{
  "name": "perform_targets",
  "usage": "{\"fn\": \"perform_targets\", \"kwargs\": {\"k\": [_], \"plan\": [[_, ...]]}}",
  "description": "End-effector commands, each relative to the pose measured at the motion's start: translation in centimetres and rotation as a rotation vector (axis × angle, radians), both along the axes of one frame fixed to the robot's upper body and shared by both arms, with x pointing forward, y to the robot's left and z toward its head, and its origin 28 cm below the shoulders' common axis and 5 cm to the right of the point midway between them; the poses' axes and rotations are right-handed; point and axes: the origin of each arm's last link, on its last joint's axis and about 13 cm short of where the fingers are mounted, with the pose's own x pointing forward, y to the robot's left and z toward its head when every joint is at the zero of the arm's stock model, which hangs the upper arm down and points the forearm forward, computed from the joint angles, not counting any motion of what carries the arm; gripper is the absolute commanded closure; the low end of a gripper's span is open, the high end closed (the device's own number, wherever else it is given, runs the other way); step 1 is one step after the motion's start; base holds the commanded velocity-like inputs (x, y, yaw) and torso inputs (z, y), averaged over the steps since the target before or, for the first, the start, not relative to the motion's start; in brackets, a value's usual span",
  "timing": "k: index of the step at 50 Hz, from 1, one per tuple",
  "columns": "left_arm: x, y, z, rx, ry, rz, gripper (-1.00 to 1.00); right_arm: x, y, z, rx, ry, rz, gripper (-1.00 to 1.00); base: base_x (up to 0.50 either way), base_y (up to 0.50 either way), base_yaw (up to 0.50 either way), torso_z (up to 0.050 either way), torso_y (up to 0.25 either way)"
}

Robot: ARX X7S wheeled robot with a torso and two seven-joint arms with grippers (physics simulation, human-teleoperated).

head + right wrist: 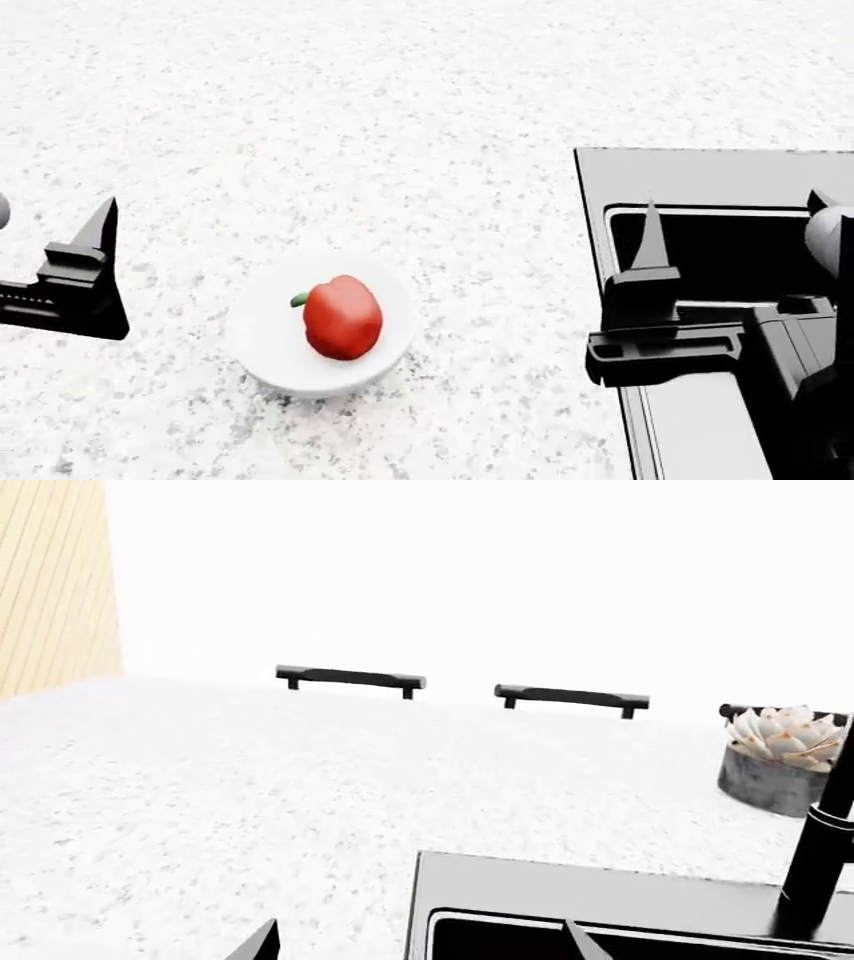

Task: Pick the eggplants and mangos from the sink and place them in one bowl. Place the bell pepper in the other bowl. Then turn off the sink faucet.

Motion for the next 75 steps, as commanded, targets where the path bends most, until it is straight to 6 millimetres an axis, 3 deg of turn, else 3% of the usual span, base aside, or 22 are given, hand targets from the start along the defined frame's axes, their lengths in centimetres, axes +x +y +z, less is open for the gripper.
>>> {"fn": "perform_targets", "kwargs": {"k": [1,17,75], "plan": [[-0.7,0.5,-0.5,-0.008,-0.008,0.02,-1.0,0.1,-0.1,-0.4,0.028,0.021,-0.007,-1.0,-0.5,0.0,0.0,0.0,0.0],[-1.3,0.2,-1.2,-0.026,0.011,0.018,-1.0,-0.6,-0.5,-1.3,0.032,0.016,-0.034,-1.0,-0.43,-0.23,0.0,0.0,0.0],[-1.3,-0.1,-0.3,-0.047,-0.013,0.004,-1.0,-1.9,-1.2,-1.2,0.065,-0.023,-0.076,-1.0,0.0,-0.5,0.0,0.0,0.0]]}}
